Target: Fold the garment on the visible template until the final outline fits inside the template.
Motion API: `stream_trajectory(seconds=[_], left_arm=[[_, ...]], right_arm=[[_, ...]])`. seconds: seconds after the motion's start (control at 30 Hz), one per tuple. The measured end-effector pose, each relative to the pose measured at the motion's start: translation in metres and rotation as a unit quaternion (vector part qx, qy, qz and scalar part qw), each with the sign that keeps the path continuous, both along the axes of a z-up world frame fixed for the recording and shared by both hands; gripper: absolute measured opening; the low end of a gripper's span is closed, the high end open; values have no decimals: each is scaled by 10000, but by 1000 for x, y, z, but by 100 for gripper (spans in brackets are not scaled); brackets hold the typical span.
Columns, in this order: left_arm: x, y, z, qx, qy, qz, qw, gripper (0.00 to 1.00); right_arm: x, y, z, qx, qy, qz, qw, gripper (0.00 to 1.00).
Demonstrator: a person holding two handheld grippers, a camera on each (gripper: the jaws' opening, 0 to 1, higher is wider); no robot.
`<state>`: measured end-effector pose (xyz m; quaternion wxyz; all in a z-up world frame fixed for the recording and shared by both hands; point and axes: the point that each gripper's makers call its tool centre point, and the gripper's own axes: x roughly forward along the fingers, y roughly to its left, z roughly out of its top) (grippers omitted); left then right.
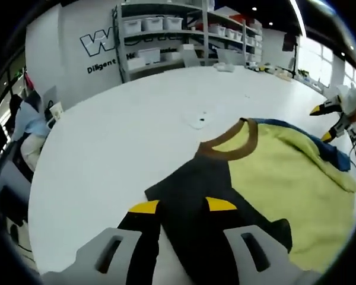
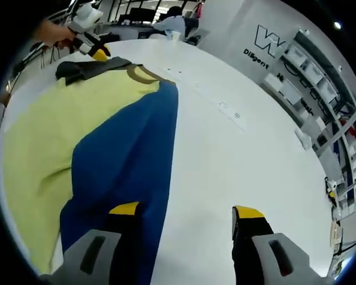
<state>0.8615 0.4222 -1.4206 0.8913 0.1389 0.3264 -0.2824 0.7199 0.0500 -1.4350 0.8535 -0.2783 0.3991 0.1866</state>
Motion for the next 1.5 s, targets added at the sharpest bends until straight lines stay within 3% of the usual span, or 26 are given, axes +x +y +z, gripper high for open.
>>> stream_trajectory(seconds=[0.3, 0.57, 0.7, 0.77, 0.9, 1.1, 1.27, 1.5], left_arm=[[19, -4, -11, 167, 68, -20, 9998, 31], [26, -4, -15, 172, 126, 84, 9997, 25], [26, -5, -17, 147, 182, 121, 9997, 15], [24, -8, -18, 234, 234, -4, 9995, 5], [20, -8, -17, 276, 331, -12, 9991, 4], [12, -10, 14, 28, 182, -100, 9998, 4], [8, -1, 39, -157, 119, -55, 9998, 4], [-6, 16, 72, -385, 64, 131, 9992, 4]], right_arm=[[0, 2, -1, 45, -3, 45, 10000, 56], [1, 2, -1, 73, 16, 57, 10000, 56], [2, 2, -1, 88, 39, 40, 9999, 57], [2, 2, -1, 76, 54, 30, 10000, 57], [1, 3, -1, 38, 63, 35, 10000, 56], [2, 2, -1, 36, 74, -26, 10000, 58], [-2, 8, 2, 89, 120, -14, 9999, 70], [-5, 17, 12, 164, 44, 22, 9999, 71]])
